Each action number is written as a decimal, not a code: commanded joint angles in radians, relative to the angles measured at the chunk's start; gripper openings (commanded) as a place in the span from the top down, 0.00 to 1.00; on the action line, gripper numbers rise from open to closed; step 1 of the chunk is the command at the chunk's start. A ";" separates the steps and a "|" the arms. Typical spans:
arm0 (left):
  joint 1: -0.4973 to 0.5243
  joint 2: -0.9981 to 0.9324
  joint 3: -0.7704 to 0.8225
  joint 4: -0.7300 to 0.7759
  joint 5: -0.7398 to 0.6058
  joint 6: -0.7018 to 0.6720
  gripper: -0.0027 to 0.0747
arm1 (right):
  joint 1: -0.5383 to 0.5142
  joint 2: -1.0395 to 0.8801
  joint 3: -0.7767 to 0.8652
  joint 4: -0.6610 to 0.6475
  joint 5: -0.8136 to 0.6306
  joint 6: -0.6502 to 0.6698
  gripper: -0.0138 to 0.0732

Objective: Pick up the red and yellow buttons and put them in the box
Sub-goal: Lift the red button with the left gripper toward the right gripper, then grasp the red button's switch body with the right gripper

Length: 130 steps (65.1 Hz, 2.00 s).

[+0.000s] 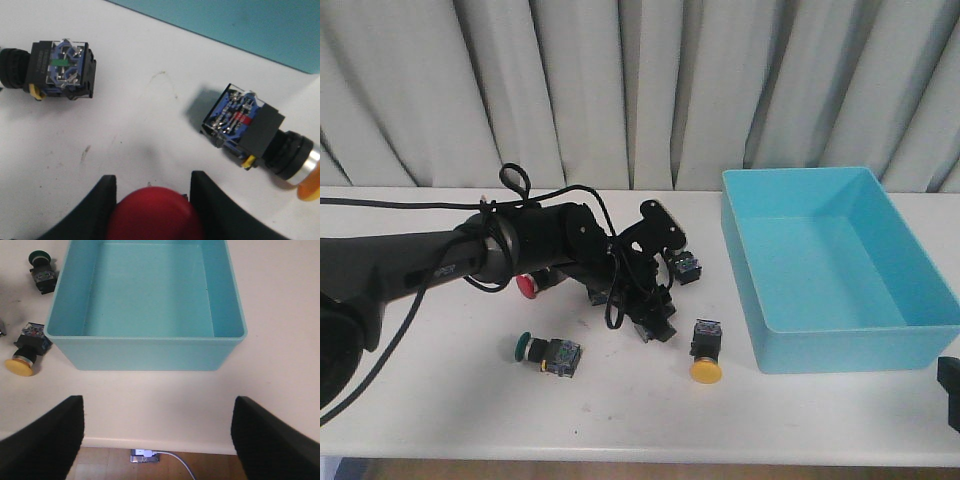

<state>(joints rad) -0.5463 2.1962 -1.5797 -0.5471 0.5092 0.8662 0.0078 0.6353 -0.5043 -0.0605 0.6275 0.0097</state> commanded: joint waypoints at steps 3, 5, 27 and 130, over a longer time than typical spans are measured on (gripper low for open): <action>-0.001 -0.142 -0.030 -0.027 -0.013 -0.004 0.71 | -0.006 0.006 -0.028 -0.009 -0.059 -0.010 0.16; -0.001 -0.162 -0.030 -0.027 -0.003 -0.010 0.71 | -0.006 0.006 -0.028 -0.009 -0.059 -0.010 0.16; 0.026 -0.454 -0.030 -0.023 0.193 -0.192 0.72 | -0.006 0.006 -0.028 -0.008 -0.058 -0.010 0.16; 0.107 -0.906 0.637 -0.951 0.204 0.155 0.72 | 0.617 0.439 -0.276 0.728 -0.284 -1.115 0.24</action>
<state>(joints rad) -0.4339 1.3157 -0.9157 -1.4147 0.6741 1.0186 0.5521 1.0743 -0.7444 0.6582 0.5074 -1.0509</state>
